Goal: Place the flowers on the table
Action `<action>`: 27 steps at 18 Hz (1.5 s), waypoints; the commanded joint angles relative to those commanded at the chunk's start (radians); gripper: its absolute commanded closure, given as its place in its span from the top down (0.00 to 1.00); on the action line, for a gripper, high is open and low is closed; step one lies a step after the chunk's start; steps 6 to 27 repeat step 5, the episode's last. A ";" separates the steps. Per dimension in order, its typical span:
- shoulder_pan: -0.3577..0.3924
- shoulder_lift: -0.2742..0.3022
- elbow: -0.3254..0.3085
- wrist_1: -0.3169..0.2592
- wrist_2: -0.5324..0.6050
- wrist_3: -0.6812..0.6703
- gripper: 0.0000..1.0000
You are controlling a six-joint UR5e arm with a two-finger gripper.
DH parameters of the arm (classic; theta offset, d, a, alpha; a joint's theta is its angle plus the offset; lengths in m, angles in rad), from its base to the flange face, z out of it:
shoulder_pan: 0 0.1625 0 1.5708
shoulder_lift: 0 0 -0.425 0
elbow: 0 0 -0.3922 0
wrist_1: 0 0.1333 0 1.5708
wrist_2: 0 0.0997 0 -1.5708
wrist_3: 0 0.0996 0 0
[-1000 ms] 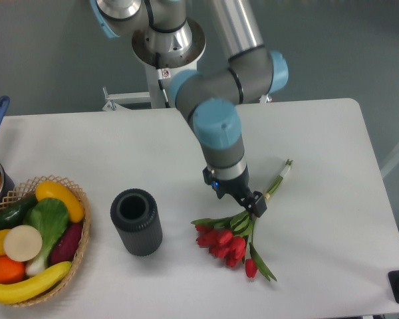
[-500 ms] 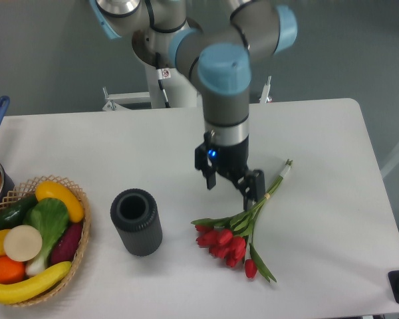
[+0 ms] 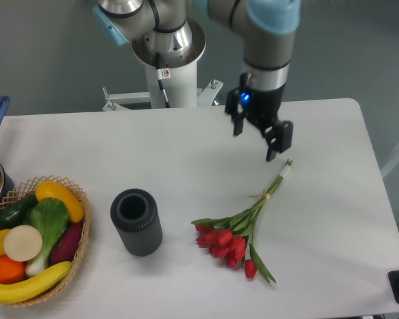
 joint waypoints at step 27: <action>0.071 0.021 -0.008 -0.002 -0.027 0.026 1.00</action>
